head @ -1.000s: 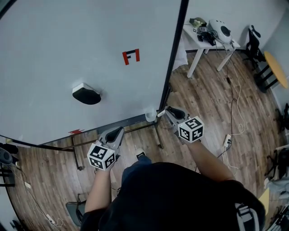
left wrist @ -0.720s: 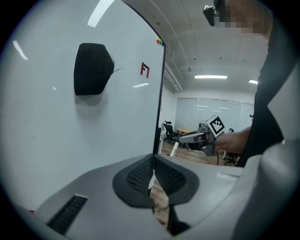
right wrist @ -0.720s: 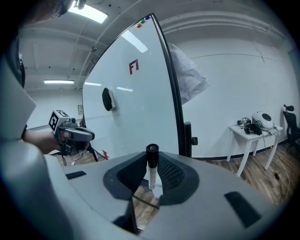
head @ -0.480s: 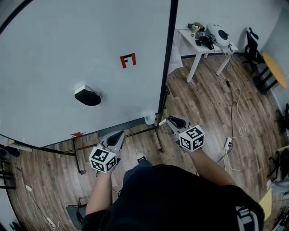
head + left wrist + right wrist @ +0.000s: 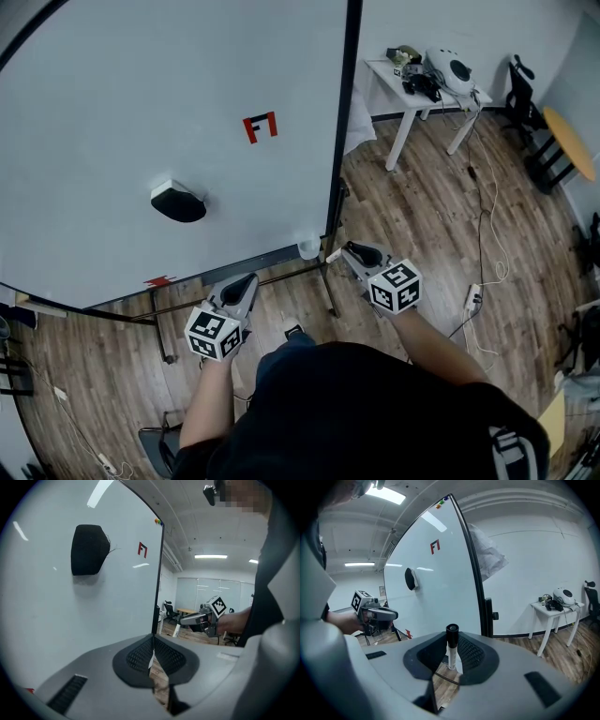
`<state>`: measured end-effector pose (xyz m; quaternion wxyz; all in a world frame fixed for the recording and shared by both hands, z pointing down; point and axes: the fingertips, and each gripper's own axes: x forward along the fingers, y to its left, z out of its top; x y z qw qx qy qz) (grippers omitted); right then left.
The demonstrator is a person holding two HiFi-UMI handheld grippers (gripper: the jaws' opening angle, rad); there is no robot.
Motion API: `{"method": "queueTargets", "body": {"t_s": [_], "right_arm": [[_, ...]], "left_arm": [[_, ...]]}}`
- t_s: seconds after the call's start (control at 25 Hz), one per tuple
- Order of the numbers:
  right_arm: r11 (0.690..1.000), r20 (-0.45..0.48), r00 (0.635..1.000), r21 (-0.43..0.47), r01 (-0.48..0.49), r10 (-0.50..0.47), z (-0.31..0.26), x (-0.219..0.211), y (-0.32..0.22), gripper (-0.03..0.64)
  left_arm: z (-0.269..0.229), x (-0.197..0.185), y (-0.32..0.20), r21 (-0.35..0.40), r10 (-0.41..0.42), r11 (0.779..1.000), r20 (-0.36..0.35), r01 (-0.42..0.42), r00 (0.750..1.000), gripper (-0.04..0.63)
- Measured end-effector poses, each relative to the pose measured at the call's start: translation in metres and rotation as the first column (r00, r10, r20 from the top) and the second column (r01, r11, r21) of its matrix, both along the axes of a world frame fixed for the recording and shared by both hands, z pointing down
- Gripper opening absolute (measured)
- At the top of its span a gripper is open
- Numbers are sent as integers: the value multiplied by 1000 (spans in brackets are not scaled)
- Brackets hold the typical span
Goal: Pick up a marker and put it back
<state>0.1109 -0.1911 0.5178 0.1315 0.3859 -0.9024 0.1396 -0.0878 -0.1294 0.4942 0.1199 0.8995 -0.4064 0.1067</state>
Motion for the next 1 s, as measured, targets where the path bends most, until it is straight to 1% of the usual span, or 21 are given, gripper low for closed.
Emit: {"method": "queueTargets", "body": {"t_s": [0.2, 0.52, 0.8, 1.0], "right_arm": [[1000, -4, 1000, -1, 3, -3, 5, -5, -11, 64], [1000, -25, 1000, 1, 14, -14, 20, -25, -44, 64], [999, -65, 998, -35, 22, -24, 55, -47, -66, 64], [999, -95, 995, -40, 25, -28, 86, -58, -81, 64]], "left_arm": [[3, -3, -5, -6, -2, 1000, 1, 2, 1000, 18], [8, -15, -18, -19, -16, 1000, 1, 16, 1000, 17], [13, -28, -27, -37, -30, 999, 6, 30, 1000, 17], [19, -34, -35, -50, -31, 998, 5, 31, 1000, 18]]}}
